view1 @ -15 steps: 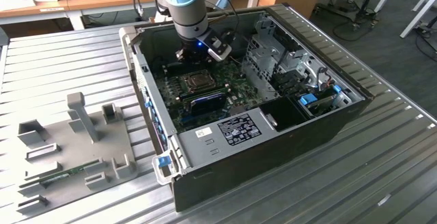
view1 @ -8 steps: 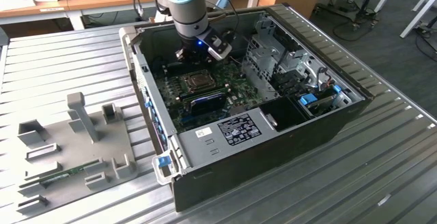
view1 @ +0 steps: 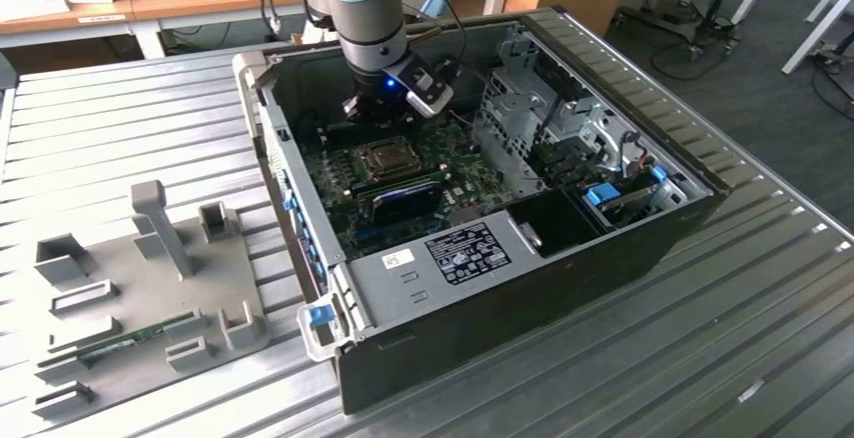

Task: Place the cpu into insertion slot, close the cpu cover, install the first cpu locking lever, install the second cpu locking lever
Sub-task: 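Install the first cpu locking lever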

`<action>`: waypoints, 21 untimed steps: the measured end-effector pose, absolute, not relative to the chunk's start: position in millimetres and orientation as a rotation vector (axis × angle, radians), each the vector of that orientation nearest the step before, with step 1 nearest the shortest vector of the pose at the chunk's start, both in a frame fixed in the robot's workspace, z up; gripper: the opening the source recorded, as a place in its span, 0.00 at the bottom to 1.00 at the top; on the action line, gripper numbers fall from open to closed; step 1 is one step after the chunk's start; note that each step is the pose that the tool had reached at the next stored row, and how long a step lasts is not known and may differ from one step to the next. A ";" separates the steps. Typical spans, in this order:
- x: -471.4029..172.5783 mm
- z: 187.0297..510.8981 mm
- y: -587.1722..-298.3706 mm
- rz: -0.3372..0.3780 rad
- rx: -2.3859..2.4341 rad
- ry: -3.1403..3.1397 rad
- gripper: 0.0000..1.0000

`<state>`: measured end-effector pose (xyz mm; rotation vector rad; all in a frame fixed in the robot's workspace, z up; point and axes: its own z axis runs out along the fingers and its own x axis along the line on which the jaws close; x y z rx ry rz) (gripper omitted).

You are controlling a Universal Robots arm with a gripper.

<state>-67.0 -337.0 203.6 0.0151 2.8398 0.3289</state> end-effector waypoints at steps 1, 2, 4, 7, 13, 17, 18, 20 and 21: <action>-67.0 203.6 -337.0 0.329 0.015 2.840 0.11; -67.0 203.6 -336.9 0.329 0.015 2.840 0.11; -66.9 203.6 -336.9 0.328 0.015 2.840 0.11; -66.9 203.6 -336.9 0.328 0.015 2.840 0.11; -66.6 203.6 -336.9 0.327 0.017 2.852 0.11; -66.5 203.8 -337.0 0.328 0.019 2.866 0.11; -66.4 204.0 -337.0 0.329 0.020 2.871 0.11; -66.4 204.3 -337.0 0.329 0.021 2.880 0.11; -66.4 204.6 -337.0 0.330 0.022 2.885 0.11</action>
